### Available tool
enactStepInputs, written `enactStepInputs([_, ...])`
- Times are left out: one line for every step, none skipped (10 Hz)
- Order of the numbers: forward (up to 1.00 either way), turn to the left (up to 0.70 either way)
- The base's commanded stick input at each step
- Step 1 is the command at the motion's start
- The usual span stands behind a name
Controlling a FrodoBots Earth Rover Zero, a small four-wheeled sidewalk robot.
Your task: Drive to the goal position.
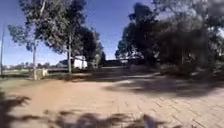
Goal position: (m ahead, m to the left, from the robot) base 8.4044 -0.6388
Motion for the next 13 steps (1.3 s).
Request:
enactStepInputs([1.00,0.00])
enactStepInputs([1.00,0.00])
enactStepInputs([1.00,0.00])
enactStepInputs([1.00,0.00])
enactStepInputs([1.00,0.00])
enactStepInputs([1.00,0.00])
enactStepInputs([1.00,0.00])
enactStepInputs([1.00,0.00])
enactStepInputs([1.00,0.00])
enactStepInputs([1.00,0.00])
enactStepInputs([1.00,0.00])
enactStepInputs([1.00,0.00])
enactStepInputs([1.00,0.00])
